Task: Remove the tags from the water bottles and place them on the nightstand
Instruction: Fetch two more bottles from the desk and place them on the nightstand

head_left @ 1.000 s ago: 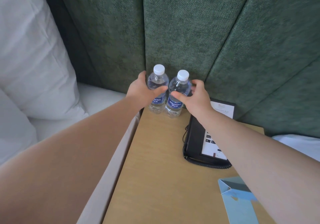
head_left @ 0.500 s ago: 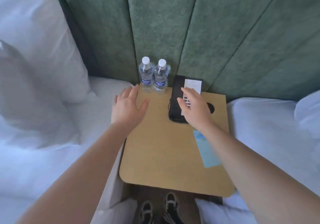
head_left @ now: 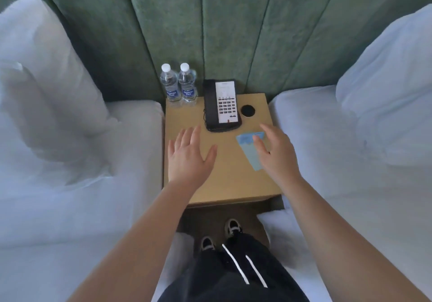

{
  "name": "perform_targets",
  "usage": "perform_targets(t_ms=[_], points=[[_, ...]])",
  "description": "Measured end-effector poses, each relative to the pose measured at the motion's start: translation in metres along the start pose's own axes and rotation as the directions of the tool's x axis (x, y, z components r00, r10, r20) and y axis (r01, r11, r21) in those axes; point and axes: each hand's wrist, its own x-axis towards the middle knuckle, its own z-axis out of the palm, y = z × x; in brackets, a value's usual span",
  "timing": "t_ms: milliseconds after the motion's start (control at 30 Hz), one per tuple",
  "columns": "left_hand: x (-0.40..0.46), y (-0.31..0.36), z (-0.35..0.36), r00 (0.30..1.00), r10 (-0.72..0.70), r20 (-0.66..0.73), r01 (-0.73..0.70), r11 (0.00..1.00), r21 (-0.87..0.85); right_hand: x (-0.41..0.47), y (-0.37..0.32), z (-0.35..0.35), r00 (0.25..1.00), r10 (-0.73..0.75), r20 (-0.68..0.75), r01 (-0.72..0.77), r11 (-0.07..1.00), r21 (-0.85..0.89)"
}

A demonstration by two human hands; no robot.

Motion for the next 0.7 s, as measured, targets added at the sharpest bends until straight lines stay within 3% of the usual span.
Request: perform_targets(t_ms=[200, 400, 533, 700], points=[[-0.018, 0.050, 0.026, 0.975, 0.181, 0.128, -0.183, 0.983, 0.004, -0.056, 0.045, -0.031, 0.972, 0.210, -0.109, -0.214, 0.976, -0.030], [-0.048, 0.126, 0.061, 0.869, 0.414, 0.271, -0.428, 0.904, -0.009, -0.126, 0.094, -0.086, 0.859, 0.458, -0.228, -0.464, 0.885, 0.030], [-0.090, 0.190, 0.083, 0.762, 0.568, 0.311, -0.586, 0.809, -0.042, -0.195, 0.123, -0.127, 0.754, 0.553, -0.354, -0.565, 0.821, 0.079], [-0.184, 0.270, 0.113, 0.538, 0.728, 0.426, -0.769, 0.631, -0.108, -0.318, 0.158, -0.173, 0.555, 0.682, -0.476, -0.708, 0.687, 0.160]])
